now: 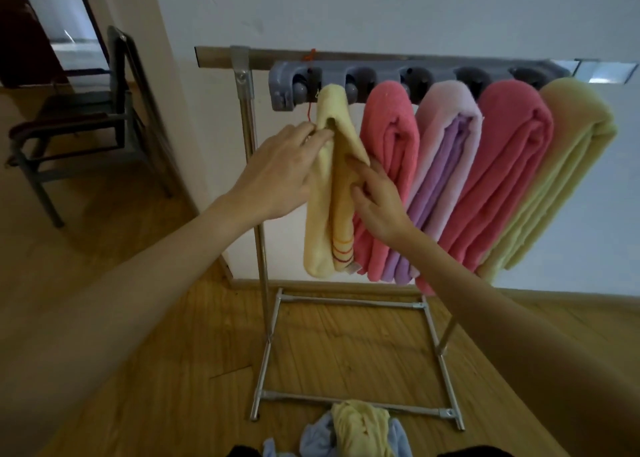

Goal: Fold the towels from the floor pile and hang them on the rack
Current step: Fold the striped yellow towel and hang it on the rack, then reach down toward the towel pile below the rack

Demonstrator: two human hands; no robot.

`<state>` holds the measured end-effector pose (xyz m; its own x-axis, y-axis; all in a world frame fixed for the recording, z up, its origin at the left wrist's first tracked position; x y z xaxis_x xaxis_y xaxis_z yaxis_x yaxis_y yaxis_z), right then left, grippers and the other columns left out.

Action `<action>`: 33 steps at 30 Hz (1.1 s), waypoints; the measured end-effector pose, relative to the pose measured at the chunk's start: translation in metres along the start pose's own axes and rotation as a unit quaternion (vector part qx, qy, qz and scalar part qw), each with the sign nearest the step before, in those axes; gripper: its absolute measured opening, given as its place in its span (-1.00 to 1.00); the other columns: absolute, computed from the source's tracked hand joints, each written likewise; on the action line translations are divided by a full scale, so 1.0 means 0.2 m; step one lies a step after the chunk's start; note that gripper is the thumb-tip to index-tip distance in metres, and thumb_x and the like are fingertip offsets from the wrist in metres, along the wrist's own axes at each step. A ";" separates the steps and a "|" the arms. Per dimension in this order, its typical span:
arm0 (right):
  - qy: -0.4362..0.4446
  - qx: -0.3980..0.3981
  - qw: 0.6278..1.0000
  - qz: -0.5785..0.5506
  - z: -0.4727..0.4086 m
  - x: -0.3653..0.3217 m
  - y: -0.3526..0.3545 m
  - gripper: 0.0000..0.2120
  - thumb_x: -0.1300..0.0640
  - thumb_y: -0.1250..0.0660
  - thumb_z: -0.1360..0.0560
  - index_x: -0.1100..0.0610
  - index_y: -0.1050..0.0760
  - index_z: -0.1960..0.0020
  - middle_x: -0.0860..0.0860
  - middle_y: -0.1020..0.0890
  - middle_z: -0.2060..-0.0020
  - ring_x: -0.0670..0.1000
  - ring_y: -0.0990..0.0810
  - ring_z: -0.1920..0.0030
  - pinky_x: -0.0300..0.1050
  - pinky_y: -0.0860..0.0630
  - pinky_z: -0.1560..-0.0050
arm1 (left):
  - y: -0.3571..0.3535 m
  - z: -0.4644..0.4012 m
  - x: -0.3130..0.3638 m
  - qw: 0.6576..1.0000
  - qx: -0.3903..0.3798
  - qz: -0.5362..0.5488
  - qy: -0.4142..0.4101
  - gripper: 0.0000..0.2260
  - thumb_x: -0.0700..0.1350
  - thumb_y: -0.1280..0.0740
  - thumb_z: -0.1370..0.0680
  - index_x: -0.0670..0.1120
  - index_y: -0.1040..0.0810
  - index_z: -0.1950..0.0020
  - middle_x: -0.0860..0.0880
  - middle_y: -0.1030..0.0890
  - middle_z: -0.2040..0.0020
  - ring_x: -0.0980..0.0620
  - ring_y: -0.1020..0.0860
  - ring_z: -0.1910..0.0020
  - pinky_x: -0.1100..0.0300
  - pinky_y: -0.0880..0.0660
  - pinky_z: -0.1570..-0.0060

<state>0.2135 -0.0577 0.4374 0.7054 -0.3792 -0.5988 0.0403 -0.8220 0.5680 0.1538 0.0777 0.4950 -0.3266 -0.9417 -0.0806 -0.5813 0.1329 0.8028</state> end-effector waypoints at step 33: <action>-0.094 -0.273 0.951 0.106 1.00 0.92 -0.76 -0.46 0.26 -0.18 -0.51 0.18 -0.18 -0.48 0.10 -0.32 -0.43 0.12 -0.39 -0.36 0.02 -0.40 -0.30 | -1.57 1.15 0.03 0.917 -0.162 0.202 0.305 -0.74 -0.24 -0.33 -0.51 -0.15 -0.45 -0.19 -0.08 -0.48 -0.12 0.06 -0.49 0.03 0.25 -0.45 0.10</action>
<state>0.1959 -0.0886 0.1281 0.6019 -0.6233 -0.4993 0.3094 -0.3944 0.8653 0.1628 0.1012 0.1057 0.0674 -0.8466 0.5280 -0.2203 0.5035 0.8354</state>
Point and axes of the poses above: each hand's wrist, its own z-axis away from the middle knuckle, its own y-axis out of the back of the hand, x = y × z, the point moved 5 cm from there along -z, towards the middle knuckle
